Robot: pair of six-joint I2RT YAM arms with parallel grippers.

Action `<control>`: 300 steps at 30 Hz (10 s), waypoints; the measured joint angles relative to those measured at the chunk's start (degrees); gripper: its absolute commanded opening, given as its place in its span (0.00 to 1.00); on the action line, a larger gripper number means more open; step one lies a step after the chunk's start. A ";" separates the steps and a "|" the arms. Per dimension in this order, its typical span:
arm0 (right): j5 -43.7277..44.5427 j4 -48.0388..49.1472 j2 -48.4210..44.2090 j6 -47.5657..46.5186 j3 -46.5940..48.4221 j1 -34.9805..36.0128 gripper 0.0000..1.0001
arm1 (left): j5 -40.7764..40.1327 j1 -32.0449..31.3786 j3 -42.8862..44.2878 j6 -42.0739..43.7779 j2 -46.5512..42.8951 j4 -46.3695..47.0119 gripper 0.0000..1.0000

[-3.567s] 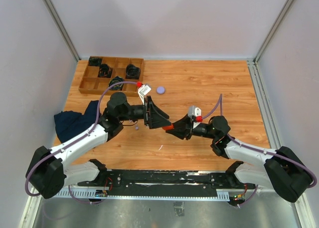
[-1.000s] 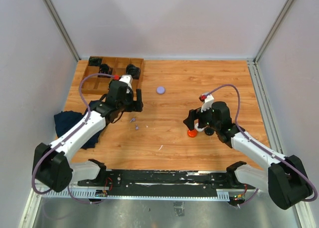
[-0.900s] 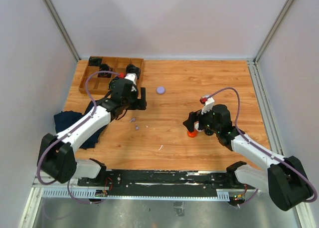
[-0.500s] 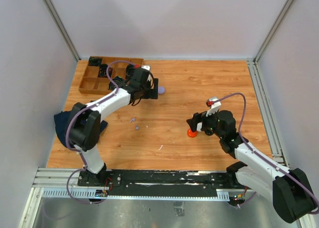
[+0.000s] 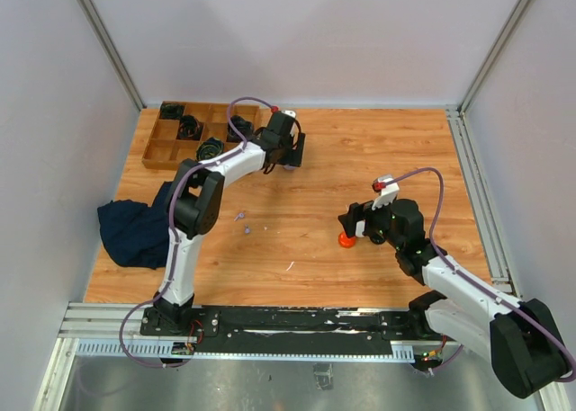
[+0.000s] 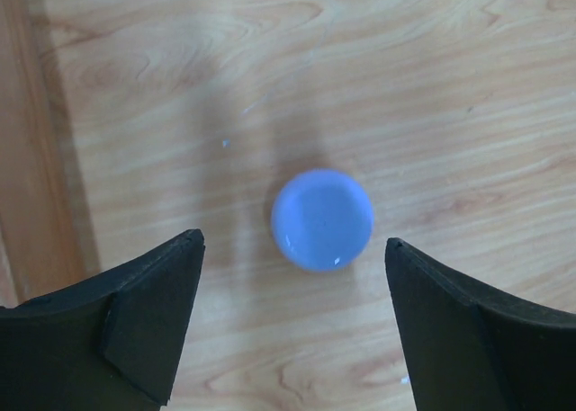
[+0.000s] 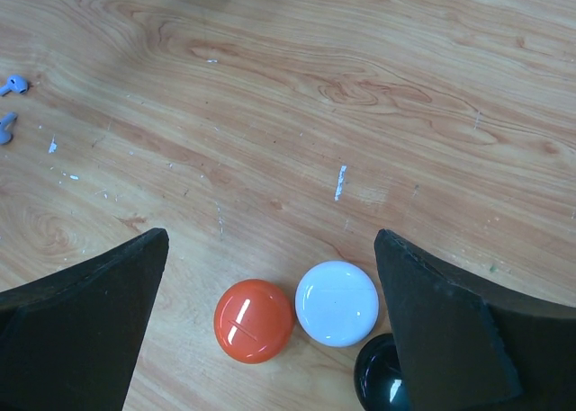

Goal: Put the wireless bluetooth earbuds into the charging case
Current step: Pick up the charging case at the center of the board, then open the charging case, then pick up the earbud from the center of the board.

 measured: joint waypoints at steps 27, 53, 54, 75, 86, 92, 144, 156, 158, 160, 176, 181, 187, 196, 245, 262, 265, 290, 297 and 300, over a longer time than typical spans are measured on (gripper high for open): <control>0.09 -0.11 -0.61 -0.48 0.00 0.00 0.96 | 8.72 -0.50 -0.33 9.01 3.30 2.43 0.49; -15.93 -9.35 2.21 0.26 8.35 0.00 0.88 | 26.08 -9.29 -48.61 33.83 -34.53 22.45 0.55; -16.92 -9.90 2.38 0.26 8.87 0.00 0.86 | 26.40 -9.73 -48.96 35.01 -35.21 22.80 0.56; -37.81 -21.68 11.43 0.72 22.45 0.00 0.62 | 25.94 -22.91 -55.63 61.79 -51.65 28.74 0.55; -42.77 -22.01 15.39 0.57 25.03 0.48 0.50 | 24.44 -26.10 -55.74 68.43 -52.72 29.38 0.57; -44.52 -23.06 16.63 -0.70 26.62 1.27 0.45 | 23.54 -26.77 -55.74 69.92 -52.70 28.59 0.58; -34.75 21.49 -1.70 -8.09 1.18 2.84 0.01 | 12.96 -26.01 -59.06 31.93 -69.18 34.42 0.99; -34.73 52.72 3.21 0.59 -7.39 2.84 0.01 | 23.28 -20.94 -60.63 12.15 -67.67 45.94 0.96; -35.01 56.15 4.87 2.05 -7.85 2.84 0.01 | 24.85 -20.61 -60.92 10.36 -66.45 47.65 0.96; -35.52 58.12 6.05 3.39 -7.89 2.84 0.01 | 26.03 -20.44 -61.29 9.14 -65.35 48.87 0.96; -37.29 61.70 5.57 6.71 -8.37 2.84 0.01 | 26.97 -19.58 -61.77 5.79 -58.97 52.78 0.95; -37.53 61.72 5.70 6.93 -8.37 2.84 0.01 | 26.47 -19.30 -61.77 5.42 -58.47 52.81 0.95; -37.62 61.75 5.81 7.02 -8.37 2.82 0.01 | 25.97 -18.45 -61.77 3.54 -58.45 53.18 0.94; -37.64 62.12 6.25 7.10 -8.37 2.82 0.01 | 25.53 -17.84 -61.48 1.40 -58.45 53.07 0.94; -33.59 61.31 15.28 2.27 -9.60 2.82 0.01 | 0.22 -5.29 -62.71 -13.55 -57.48 10.19 0.90; -34.49 61.70 15.52 2.38 -9.60 2.82 0.01 | 5.86 -3.08 -61.53 -14.21 -45.79 11.58 0.90; -34.60 61.72 15.52 2.40 -9.60 2.82 0.01 | 6.12 -3.08 -59.87 -13.49 -43.58 12.09 0.90; -34.99 62.07 15.54 2.64 -9.60 2.82 0.01 | 16.59 -3.52 -53.70 -8.48 -38.93 6.75 0.90; -35.01 62.07 15.54 2.69 -9.60 2.82 0.01 | 16.41 -3.61 -53.94 -9.27 -40.19 4.07 0.90; -35.01 62.07 15.54 2.69 -9.60 2.82 0.01 | 16.28 -3.96 -54.10 -9.55 -41.33 1.99 0.90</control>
